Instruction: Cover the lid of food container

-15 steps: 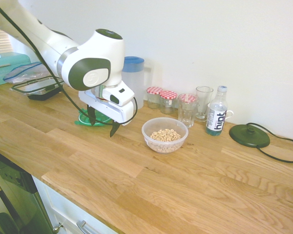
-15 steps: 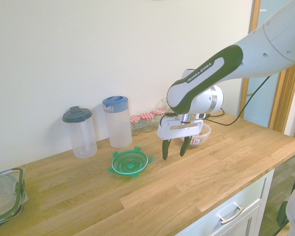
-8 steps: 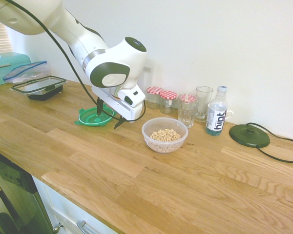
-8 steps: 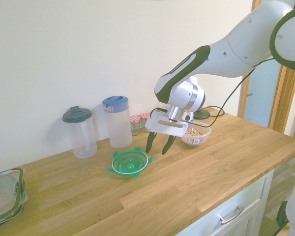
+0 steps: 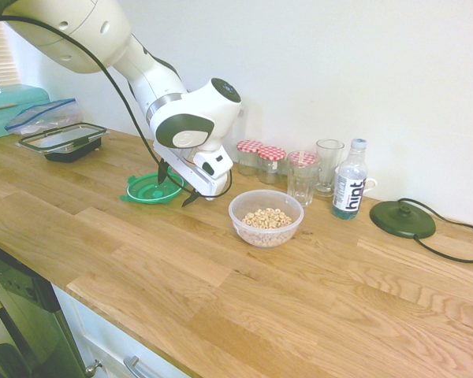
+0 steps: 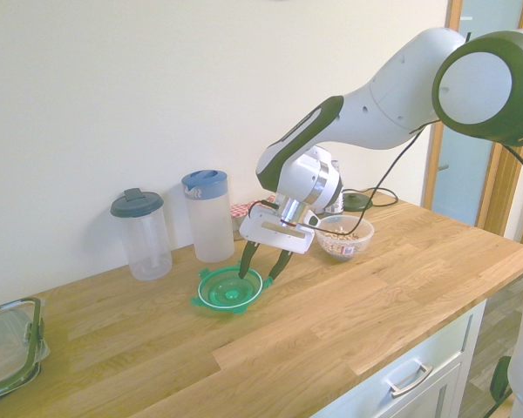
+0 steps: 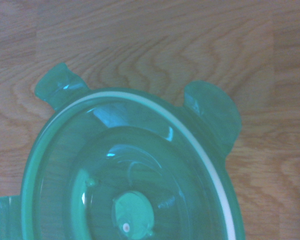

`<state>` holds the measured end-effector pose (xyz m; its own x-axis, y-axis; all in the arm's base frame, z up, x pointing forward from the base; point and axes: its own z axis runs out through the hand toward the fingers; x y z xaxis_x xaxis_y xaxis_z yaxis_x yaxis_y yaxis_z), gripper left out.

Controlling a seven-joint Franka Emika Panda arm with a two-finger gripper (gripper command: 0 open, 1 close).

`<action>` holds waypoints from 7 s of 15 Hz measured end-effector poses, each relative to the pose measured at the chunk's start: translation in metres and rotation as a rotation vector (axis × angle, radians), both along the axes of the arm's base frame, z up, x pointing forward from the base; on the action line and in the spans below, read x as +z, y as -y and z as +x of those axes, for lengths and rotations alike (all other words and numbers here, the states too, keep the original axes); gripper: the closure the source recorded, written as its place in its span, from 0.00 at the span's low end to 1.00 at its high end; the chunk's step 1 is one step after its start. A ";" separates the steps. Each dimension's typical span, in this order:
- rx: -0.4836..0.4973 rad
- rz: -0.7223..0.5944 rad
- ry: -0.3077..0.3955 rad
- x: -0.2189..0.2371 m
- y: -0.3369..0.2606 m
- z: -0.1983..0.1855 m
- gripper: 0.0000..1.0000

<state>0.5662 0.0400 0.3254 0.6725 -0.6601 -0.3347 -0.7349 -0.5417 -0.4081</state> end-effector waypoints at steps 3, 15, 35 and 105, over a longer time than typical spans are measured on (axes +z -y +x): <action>-0.016 0.066 -0.001 -0.005 -0.009 0.007 0.00; -0.068 0.201 -0.005 -0.022 -0.012 0.004 1.00; 0.012 0.173 -0.010 -0.013 -0.016 -0.004 1.00; -0.073 -2.129 -0.040 0.011 -0.002 -0.021 1.00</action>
